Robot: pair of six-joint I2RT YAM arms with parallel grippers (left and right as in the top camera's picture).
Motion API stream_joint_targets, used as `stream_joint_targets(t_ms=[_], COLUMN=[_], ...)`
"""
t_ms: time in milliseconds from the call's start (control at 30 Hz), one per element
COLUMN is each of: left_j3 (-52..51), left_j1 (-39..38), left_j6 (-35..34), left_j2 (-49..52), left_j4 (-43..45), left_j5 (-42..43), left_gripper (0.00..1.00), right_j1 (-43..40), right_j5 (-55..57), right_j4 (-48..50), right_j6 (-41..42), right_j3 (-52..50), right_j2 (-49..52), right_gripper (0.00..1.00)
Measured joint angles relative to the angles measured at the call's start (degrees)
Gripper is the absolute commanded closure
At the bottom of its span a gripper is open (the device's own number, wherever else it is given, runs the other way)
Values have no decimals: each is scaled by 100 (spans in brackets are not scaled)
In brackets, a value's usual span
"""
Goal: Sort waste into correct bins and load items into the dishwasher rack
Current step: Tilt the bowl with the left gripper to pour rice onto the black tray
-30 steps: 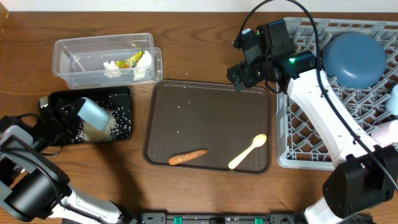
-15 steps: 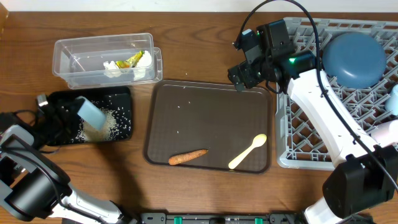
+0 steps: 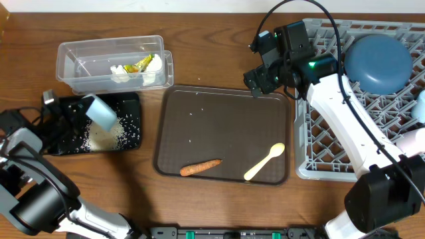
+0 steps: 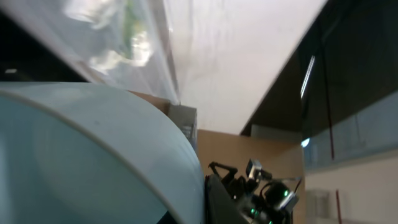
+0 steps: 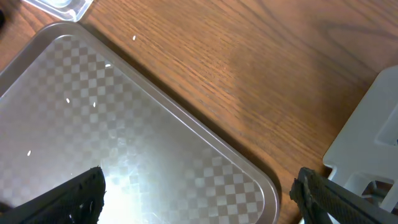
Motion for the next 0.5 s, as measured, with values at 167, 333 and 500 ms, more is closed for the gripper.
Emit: stream_joint_targets(t_ms=[167, 333, 500], left_j3=[0, 0, 0], left_j1=[-315, -844, -1733], left_j6=[61, 81, 83], left_j2=[-420, -1152, -1746], left_j4=[221, 297, 306], left_j5=[48, -164, -975], left_gripper=[94, 94, 92], right_j1=[0, -2, 0], right_j5=[15, 101, 125], right_j4=[2, 2, 2], right_j6=[0, 0, 0], right_j3=[0, 0, 0], right_j2=[0, 0, 0], right_gripper=[4, 4, 5])
